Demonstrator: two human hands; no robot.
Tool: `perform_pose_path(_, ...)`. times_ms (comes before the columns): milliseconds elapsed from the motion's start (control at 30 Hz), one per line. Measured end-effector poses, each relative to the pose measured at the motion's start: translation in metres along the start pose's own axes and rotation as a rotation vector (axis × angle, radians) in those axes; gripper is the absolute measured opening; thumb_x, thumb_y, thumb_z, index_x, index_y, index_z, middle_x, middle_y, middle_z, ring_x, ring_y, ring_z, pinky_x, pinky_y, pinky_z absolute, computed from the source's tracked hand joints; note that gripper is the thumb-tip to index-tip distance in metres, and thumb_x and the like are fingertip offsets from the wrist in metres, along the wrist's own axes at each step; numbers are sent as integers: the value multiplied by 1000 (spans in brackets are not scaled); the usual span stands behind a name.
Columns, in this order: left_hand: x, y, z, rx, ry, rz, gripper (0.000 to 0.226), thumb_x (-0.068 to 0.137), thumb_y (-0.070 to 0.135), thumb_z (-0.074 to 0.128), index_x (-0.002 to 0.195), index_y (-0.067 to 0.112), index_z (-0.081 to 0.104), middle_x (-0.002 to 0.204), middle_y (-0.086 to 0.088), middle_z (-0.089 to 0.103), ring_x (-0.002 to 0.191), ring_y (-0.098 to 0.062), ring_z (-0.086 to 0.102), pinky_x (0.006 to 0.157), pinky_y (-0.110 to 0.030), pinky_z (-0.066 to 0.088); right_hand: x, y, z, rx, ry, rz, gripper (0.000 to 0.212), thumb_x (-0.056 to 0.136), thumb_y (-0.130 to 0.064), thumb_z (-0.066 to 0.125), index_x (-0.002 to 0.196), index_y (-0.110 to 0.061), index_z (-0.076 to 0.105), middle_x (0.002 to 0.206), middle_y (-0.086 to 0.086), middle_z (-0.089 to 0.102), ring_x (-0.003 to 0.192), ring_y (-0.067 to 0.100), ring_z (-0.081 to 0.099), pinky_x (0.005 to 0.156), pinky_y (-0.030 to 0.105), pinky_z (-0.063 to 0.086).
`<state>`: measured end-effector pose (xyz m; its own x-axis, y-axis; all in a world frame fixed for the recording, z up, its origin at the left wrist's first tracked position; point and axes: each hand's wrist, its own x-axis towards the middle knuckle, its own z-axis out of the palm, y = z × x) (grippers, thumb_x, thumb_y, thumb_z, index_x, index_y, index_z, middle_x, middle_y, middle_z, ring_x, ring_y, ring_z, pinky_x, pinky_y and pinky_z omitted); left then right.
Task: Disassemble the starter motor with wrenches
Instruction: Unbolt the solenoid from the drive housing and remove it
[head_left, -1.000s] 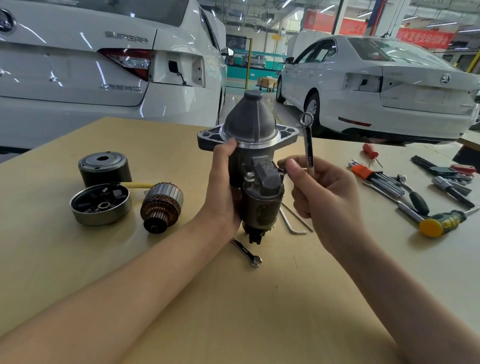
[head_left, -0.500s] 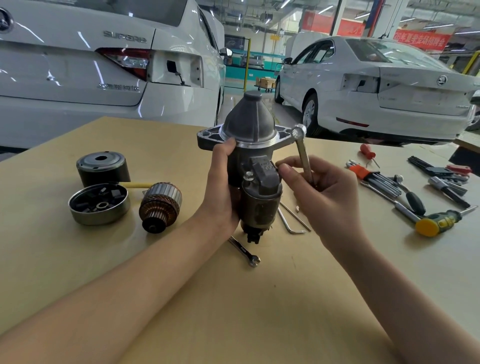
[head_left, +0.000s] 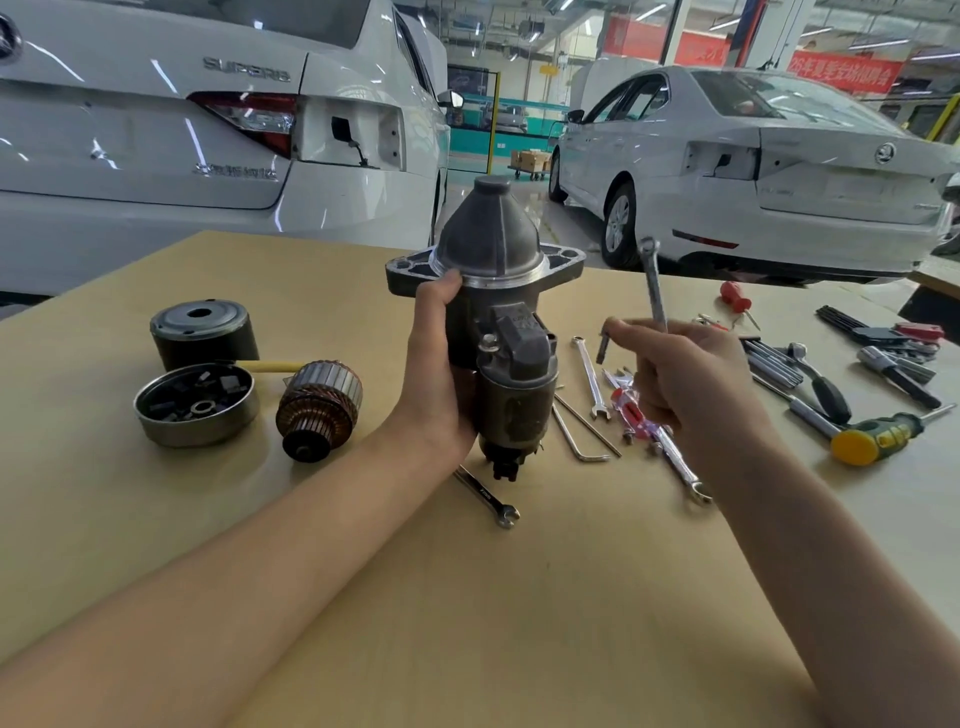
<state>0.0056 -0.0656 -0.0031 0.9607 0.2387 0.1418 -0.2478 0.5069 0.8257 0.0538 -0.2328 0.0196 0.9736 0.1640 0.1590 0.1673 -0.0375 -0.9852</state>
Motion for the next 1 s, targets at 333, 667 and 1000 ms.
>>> perform_pose_path(333, 1, -1, -4, -111, 37, -18, 61, 75, 56, 52, 113, 9, 64, 84, -7, 71, 90, -31, 65, 72, -33, 58, 23, 30, -4, -817, -66, 75, 24, 78, -14, 73, 66, 5, 65, 60, 19, 55, 58, 25, 49, 57, 34, 40)
perform_pose_path(667, 0, -1, -3, -196, 168, -63, 44, 62, 50, 72, 99, 26, 69, 94, 2, 77, 101, -19, 67, 67, -34, 58, -3, -5, 8, 259, 0, 30, 35, 101, -26, 42, 75, -10, 59, 63, 0, 55, 63, 12, 50, 63, 28, 47)
perform_pose_path(1000, 1, 2, -1, -165, 199, -12, 59, 65, 44, 73, 116, 16, 67, 103, -5, 75, 102, -20, 67, 94, -41, 52, -16, 18, 31, -138, -112, -323, 44, 76, -54, 69, 110, -26, 64, 72, -11, 56, 59, 2, 51, 53, 18, 39)
